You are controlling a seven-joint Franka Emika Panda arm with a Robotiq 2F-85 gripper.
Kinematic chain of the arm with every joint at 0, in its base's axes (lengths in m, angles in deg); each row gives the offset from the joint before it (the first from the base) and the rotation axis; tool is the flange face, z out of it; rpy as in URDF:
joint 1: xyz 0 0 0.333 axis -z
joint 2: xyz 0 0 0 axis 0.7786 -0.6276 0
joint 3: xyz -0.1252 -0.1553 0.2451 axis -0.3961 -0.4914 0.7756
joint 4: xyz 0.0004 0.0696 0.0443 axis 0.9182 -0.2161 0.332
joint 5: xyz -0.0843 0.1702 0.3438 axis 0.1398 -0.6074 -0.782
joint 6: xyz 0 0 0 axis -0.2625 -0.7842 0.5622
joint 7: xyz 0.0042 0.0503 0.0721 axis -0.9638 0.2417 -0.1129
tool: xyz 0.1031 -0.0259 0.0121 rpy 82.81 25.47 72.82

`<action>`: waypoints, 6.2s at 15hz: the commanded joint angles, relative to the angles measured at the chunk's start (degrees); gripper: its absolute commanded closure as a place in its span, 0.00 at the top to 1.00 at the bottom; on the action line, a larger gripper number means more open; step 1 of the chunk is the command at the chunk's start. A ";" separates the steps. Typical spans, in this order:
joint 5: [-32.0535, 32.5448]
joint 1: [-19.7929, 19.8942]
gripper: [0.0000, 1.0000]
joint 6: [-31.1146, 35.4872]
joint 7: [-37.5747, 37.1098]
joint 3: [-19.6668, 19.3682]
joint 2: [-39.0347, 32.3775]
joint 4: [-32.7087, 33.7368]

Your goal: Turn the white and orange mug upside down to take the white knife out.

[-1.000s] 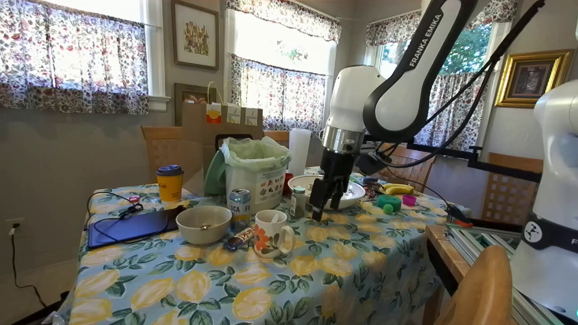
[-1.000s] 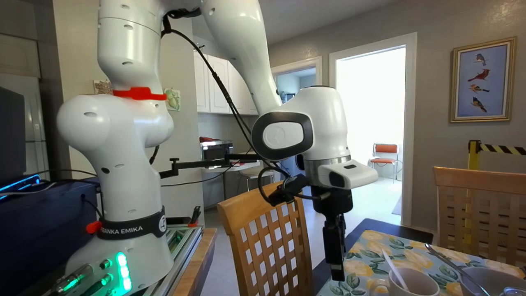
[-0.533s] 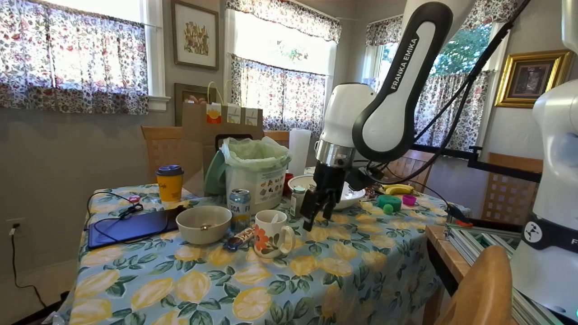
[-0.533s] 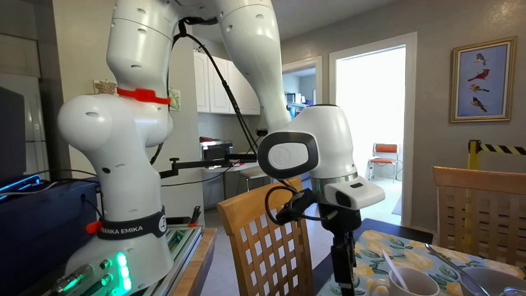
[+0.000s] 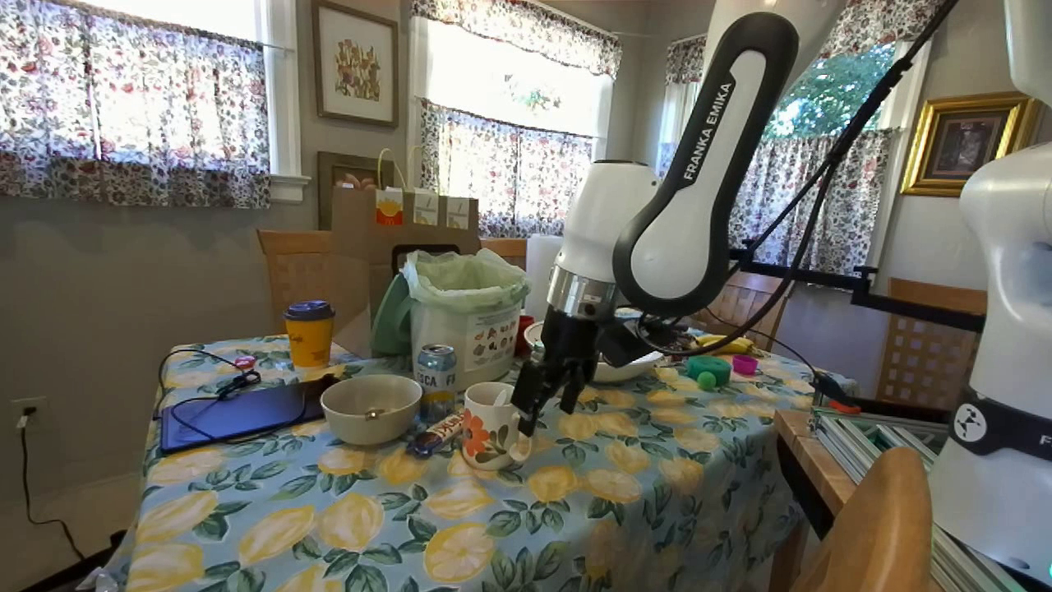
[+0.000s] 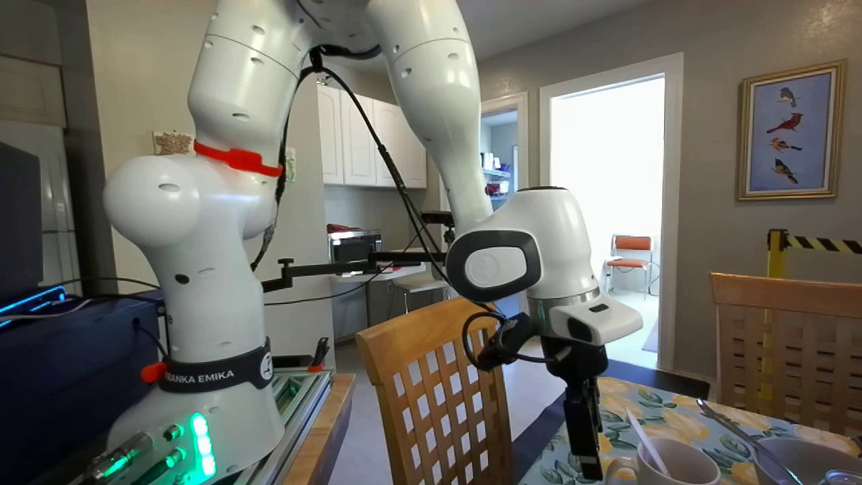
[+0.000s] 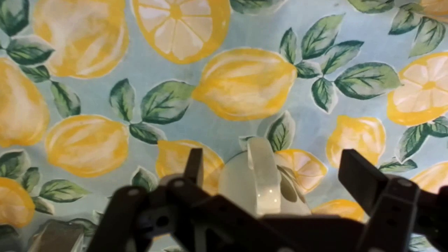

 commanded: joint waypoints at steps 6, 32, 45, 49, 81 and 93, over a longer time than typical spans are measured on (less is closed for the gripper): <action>-1.42 -7.90 0.74 0.83 -3.32 -7.73 -7.12 5.97; -2.13 -44.83 0.05 -2.70 -17.21 -44.24 -15.91 4.45; -1.14 -65.71 0.05 -16.33 -26.01 -59.48 -31.16 4.21; -1.21 -68.75 0.05 -17.94 -27.10 -61.89 -34.17 4.15; -4.03 -82.29 0.05 -19.72 -33.44 -67.60 -51.47 2.82; -3.99 -81.65 0.21 -20.30 -33.30 -66.07 -52.07 4.11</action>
